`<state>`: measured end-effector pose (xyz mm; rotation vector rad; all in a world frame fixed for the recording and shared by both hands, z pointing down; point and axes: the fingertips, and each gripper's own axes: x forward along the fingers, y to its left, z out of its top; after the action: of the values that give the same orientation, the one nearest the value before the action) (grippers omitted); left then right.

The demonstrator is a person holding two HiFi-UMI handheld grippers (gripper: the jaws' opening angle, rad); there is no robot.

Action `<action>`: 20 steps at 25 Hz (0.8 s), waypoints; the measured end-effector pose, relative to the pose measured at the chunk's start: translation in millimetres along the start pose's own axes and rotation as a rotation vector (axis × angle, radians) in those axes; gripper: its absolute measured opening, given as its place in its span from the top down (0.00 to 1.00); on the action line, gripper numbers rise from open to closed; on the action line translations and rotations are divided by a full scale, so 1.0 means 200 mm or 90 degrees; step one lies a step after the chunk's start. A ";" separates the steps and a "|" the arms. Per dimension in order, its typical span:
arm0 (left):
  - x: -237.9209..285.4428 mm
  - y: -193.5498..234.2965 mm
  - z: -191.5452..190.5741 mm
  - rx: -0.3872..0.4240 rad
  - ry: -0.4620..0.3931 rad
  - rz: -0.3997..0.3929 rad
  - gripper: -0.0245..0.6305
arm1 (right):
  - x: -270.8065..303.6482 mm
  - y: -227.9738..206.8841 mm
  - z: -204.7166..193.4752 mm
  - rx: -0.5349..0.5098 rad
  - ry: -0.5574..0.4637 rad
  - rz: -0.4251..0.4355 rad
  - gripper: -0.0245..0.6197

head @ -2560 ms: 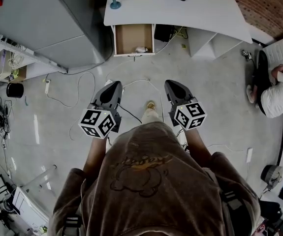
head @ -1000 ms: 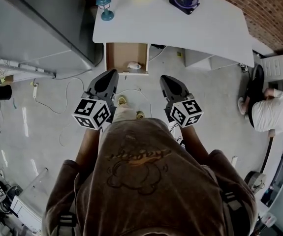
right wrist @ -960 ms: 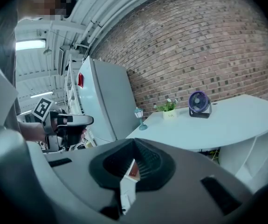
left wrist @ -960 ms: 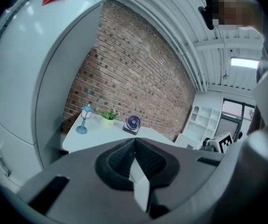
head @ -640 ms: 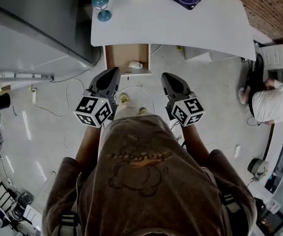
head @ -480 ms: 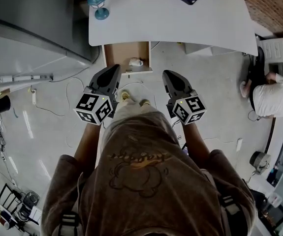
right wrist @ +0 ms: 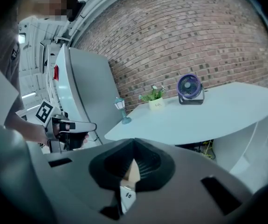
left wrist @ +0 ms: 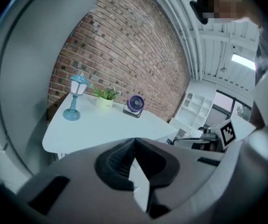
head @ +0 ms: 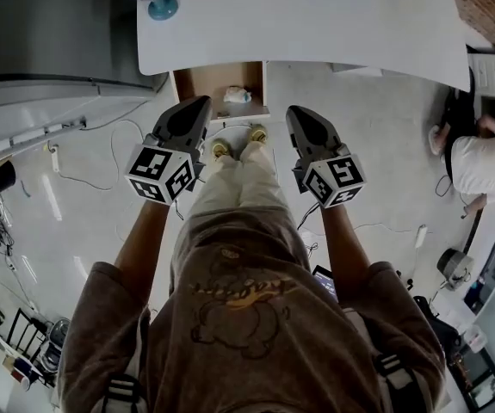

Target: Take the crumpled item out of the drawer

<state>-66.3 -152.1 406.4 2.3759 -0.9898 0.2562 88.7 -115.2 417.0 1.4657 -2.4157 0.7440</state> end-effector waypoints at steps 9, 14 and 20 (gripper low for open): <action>0.25 0.12 -0.28 -0.006 0.054 0.009 0.95 | 0.19 -0.18 -0.27 0.017 0.038 0.010 0.97; 0.33 0.18 -0.42 -0.008 0.074 0.002 0.95 | 0.30 -0.22 -0.38 0.015 0.049 0.022 0.97; 0.41 0.23 -0.58 -0.010 0.092 -0.007 0.95 | 0.39 -0.24 -0.51 0.011 0.060 0.030 0.97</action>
<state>-37.2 -164.0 551.9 2.3122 -0.9069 0.4094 86.6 -138.1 552.4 1.3511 -2.3864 0.8265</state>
